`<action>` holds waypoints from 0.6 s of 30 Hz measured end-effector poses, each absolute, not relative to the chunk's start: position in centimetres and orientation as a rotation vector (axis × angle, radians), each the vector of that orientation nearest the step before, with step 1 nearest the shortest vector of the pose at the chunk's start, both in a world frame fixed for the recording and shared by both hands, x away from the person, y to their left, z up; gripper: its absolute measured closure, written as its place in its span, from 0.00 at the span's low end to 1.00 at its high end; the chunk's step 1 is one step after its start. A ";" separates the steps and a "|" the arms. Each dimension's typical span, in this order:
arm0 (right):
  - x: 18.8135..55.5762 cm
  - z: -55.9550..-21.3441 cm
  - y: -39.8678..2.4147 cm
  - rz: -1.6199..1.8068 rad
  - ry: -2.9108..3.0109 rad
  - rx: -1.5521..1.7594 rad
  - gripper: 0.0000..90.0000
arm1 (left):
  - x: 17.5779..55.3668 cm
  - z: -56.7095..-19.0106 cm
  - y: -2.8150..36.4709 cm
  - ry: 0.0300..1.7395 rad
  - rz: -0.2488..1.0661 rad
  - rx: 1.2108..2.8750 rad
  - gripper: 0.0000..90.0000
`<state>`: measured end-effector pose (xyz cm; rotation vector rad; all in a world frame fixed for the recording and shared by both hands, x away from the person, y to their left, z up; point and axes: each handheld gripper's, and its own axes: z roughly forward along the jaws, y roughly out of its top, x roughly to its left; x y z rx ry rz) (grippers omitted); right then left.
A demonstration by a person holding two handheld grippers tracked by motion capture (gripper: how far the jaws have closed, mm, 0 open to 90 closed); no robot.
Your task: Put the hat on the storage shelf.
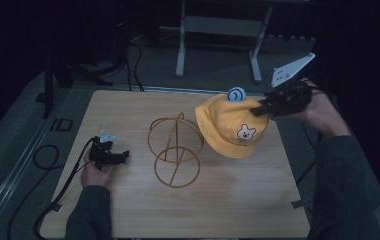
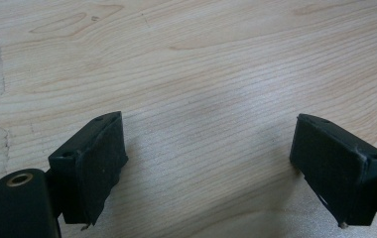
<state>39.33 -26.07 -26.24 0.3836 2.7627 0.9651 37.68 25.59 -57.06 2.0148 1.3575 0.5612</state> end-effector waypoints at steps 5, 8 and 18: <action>39.2 -25.9 -25.7 0.967 2.759 0.370 0.85 | 37.7 -57.1 25.6 1.357 0.561 2.015 0.16; 39.2 -25.7 -25.2 0.968 2.757 0.359 0.85 | 37.7 -57.1 25.6 1.357 0.561 2.015 0.16; 39.4 -25.0 -24.2 0.970 2.748 0.328 0.85 | 37.7 -57.1 25.6 1.358 0.562 2.015 0.16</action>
